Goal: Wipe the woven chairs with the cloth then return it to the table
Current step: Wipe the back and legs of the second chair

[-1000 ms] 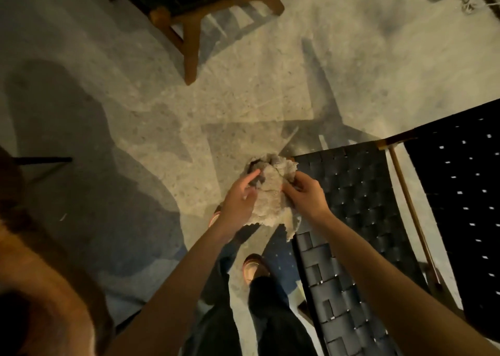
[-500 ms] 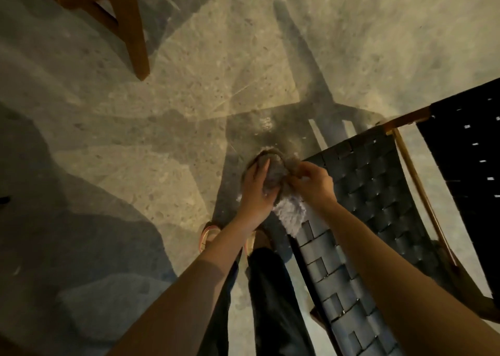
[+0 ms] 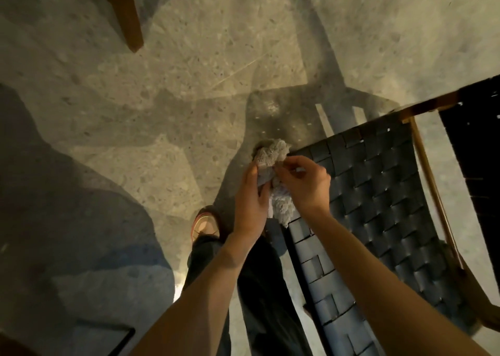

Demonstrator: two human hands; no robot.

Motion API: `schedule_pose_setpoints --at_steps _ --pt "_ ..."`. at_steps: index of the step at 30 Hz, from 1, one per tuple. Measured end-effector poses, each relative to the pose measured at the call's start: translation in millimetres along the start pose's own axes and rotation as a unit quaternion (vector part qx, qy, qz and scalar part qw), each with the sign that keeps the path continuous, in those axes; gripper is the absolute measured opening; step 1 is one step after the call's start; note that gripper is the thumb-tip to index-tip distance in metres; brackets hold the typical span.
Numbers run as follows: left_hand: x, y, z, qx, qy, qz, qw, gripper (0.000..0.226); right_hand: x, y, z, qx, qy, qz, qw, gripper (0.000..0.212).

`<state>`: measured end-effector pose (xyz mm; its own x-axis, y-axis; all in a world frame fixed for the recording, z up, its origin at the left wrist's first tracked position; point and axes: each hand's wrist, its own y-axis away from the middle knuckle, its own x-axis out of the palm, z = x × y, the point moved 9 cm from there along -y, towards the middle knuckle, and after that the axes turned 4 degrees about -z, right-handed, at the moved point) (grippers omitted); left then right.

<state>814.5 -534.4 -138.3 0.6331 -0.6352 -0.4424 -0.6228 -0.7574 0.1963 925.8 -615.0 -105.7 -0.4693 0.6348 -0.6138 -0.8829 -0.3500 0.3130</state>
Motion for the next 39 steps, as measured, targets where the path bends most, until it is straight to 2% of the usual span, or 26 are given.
schedule_pose_setpoints --at_steps 4,7,11,15,19,22,25,28,34,39 --pt "0.3 0.6 16.9 -0.026 -0.002 0.022 0.999 0.045 8.5 -5.3 15.9 -0.069 0.056 0.07 0.994 0.005" --pt "3.7 -0.4 31.3 -0.058 -0.023 0.052 0.997 0.045 25.2 1.2 21.6 -0.127 0.122 0.126 0.976 0.008" --pt "-0.8 -4.8 15.5 0.017 -0.014 0.065 0.998 0.049 18.1 9.1 26.9 -0.149 0.117 0.087 0.978 0.014" --pt "-6.9 -15.2 -25.7 0.103 -0.034 0.043 0.993 0.044 -19.9 -3.9 9.7 -0.059 0.083 -0.014 0.995 0.019" --pt "25.7 -36.7 -45.0 0.101 -0.156 0.12 0.975 0.049 -37.2 -15.5 -27.7 0.101 0.028 -0.042 0.994 0.011" --pt "42.5 -50.5 -39.9 0.097 -0.231 0.166 0.954 0.045 -37.2 -21.9 -40.8 0.151 0.005 -0.07 0.986 0.017" --pt "36.5 -49.5 -40.6 0.099 -0.131 0.16 0.973 0.041 -33.6 -24.4 -40.9 0.164 0.005 -0.071 0.984 0.016" --pt "18.4 -41.9 -26.1 0.062 -0.038 0.132 0.989 0.039 -24.0 -20.4 -27.9 0.121 0.033 -0.045 0.991 0.01" --pt "12.3 -25.0 0.5 -0.01 0.004 0.095 0.995 0.045 -8.4 -14.5 -2.5 0.012 0.071 -0.002 0.997 0.011" --pt "11.7 -10.9 5.4 -0.032 0.096 0.047 0.994 0.044 -3.2 -16.2 5.6 -0.057 0.111 0.034 0.992 0.025"
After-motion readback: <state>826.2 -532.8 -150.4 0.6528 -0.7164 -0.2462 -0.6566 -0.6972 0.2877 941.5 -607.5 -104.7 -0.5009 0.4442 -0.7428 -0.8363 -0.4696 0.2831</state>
